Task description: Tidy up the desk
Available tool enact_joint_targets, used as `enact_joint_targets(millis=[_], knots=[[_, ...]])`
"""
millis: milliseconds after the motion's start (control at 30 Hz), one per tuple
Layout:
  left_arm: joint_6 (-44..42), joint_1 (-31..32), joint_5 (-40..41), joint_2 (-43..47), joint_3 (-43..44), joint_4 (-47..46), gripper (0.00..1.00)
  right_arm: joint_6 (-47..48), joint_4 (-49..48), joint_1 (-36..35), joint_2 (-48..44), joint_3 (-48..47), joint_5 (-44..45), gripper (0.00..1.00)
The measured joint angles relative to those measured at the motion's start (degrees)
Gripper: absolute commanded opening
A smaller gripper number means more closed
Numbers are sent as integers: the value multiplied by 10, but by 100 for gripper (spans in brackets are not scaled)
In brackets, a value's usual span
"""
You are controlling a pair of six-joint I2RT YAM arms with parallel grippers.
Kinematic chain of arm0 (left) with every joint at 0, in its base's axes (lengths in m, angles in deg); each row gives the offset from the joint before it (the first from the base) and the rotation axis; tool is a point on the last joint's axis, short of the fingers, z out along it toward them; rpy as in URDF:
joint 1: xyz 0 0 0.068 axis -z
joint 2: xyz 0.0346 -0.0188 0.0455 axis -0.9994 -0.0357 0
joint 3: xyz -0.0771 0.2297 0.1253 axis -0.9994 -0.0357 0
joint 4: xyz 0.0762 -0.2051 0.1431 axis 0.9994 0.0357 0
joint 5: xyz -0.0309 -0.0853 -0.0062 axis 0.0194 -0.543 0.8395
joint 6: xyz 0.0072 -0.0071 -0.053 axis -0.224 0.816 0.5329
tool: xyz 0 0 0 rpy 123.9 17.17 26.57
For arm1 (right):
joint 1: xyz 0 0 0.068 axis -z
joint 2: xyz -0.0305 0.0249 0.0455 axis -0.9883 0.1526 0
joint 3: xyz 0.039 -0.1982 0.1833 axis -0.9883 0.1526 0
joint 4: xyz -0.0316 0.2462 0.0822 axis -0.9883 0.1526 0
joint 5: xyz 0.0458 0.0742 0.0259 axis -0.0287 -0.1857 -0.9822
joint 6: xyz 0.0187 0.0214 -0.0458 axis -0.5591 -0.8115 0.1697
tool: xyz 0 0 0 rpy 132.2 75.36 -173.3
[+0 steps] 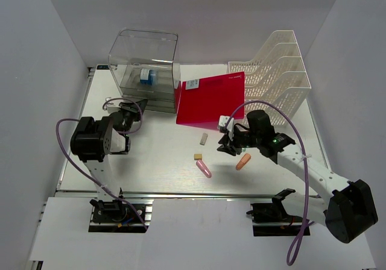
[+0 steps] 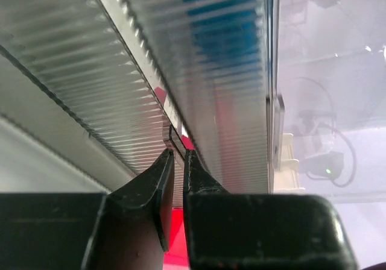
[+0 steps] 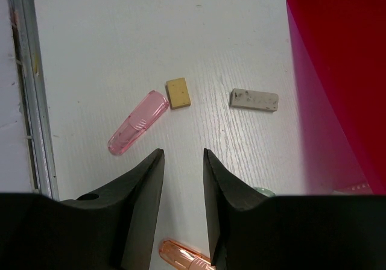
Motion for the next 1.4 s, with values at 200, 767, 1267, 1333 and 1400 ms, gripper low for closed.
enact_joint_targets(millis=[200,767,1267,1333,1400], knots=[[6,0,5,31,-65,-32,11,1,0,0,-1,1,0,38],[0,-6,-18,124,-127,21,70,14,0,11,4,9,0,62],[-272,-1,-116,504,-11,585,0,-15,-2,63,31,9,68,15],[-313,2,-141,515,20,673,0,-32,-4,78,31,9,87,28],[-337,7,-162,529,24,740,17,-48,-7,93,31,9,106,44]])
